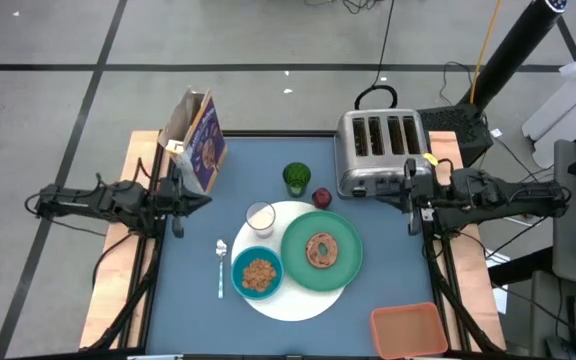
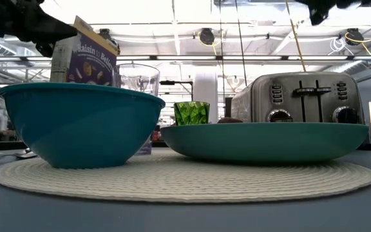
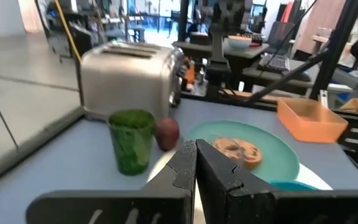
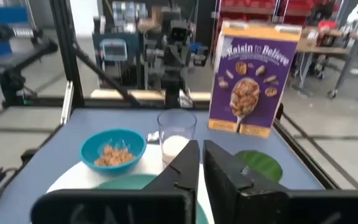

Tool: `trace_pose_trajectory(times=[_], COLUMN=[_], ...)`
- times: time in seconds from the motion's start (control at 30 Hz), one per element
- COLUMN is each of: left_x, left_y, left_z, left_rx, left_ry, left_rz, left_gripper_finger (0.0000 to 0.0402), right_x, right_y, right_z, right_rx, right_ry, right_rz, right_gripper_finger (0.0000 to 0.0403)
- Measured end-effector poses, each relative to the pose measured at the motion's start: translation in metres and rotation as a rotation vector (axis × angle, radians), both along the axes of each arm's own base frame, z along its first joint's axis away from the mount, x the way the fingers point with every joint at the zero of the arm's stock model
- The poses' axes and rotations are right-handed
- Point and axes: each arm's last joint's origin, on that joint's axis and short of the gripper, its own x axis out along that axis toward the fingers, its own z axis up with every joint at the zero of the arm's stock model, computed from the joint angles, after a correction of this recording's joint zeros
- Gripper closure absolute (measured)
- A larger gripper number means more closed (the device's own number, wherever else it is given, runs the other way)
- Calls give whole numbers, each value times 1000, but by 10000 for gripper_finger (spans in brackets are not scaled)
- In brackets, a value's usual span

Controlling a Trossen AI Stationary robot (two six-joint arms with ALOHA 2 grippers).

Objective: Arrange a breakfast setting
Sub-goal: Return to home position

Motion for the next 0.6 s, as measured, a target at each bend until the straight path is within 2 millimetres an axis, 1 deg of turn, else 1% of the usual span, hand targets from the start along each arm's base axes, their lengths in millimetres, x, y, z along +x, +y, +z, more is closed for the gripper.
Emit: trace_pose_trajectory(times=[0.13,0.2,0.27,0.43,0.6], left_x=[-5,-5,-5,1,3], left_y=[2,3,3,5,5], left_z=[1,-2,-8,-34,-52], left_rx=[36,39,46,55,45], left_ry=[-16,-27,-45,-124,-135], left_rz=[16,23,29,48,59], left_gripper_finger=[387,387,387,387,387], right_x=[-2,-5,-8,-15,-17], right_y=[0,0,-1,-1,-1], right_z=[-28,-38,-47,-65,-88], right_rx=[6,23,45,56,68], right_ry=[-59,-75,-82,-126,-181], right_rz=[0,-1,-3,1,27], right_gripper_finger=[398,401,401,401,401])
